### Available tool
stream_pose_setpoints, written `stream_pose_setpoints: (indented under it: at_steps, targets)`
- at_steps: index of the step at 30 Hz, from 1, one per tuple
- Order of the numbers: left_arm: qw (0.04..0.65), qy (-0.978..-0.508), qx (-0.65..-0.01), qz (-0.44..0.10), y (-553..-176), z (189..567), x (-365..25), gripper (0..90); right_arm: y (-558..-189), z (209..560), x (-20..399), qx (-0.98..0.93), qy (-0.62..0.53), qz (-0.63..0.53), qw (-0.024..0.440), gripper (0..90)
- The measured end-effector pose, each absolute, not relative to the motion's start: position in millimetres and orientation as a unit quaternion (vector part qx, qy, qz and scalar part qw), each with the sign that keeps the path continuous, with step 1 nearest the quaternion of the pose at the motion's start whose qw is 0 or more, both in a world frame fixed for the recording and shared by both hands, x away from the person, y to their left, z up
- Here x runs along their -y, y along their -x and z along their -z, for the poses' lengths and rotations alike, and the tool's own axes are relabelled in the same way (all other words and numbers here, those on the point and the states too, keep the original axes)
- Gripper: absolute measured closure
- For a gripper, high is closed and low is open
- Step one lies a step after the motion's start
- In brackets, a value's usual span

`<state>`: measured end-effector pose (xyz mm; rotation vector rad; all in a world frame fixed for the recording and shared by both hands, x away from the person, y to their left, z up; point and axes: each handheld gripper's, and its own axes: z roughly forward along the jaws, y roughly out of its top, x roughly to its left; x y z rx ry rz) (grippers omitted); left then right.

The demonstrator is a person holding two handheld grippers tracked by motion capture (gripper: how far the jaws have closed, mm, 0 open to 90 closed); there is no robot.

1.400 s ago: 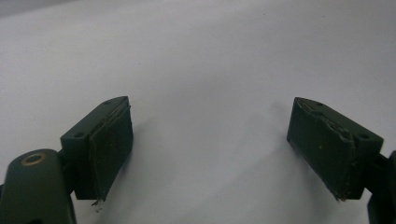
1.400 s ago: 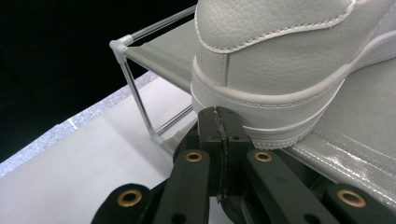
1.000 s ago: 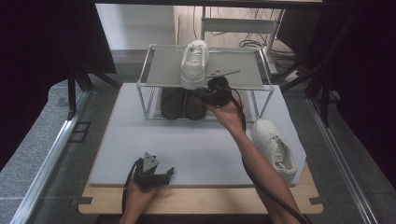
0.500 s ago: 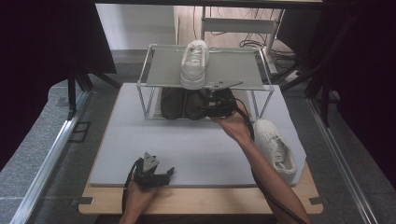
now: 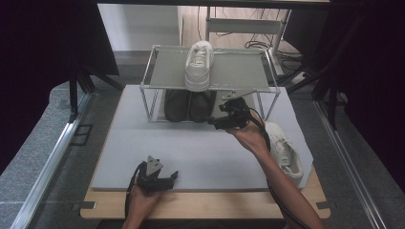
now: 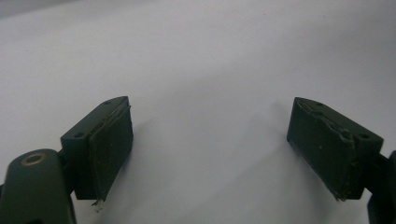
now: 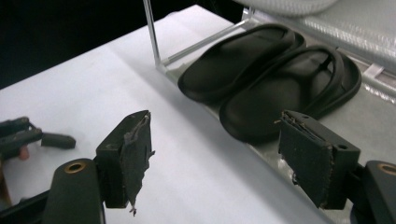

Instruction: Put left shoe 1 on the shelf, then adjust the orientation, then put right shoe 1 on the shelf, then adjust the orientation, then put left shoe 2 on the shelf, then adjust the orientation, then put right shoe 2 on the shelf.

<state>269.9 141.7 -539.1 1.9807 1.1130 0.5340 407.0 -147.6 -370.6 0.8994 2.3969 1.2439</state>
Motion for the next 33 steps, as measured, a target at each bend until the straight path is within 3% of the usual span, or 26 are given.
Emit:
stream_pose_setpoints:
  at_steps: [12,33]
  targets:
    - [0.394,-0.78,-0.44,-0.21,-269.8,539.1,-141.4,14.7,-389.7,379.5,170.9,-0.835,-0.315,-0.427,0.146,14.8]
    - [0.392,-0.78,-0.44,-0.21,-269.4,539.0,-141.4,14.7,-368.2,394.5,219.8,-0.84,-0.323,-0.404,0.164,9.5]
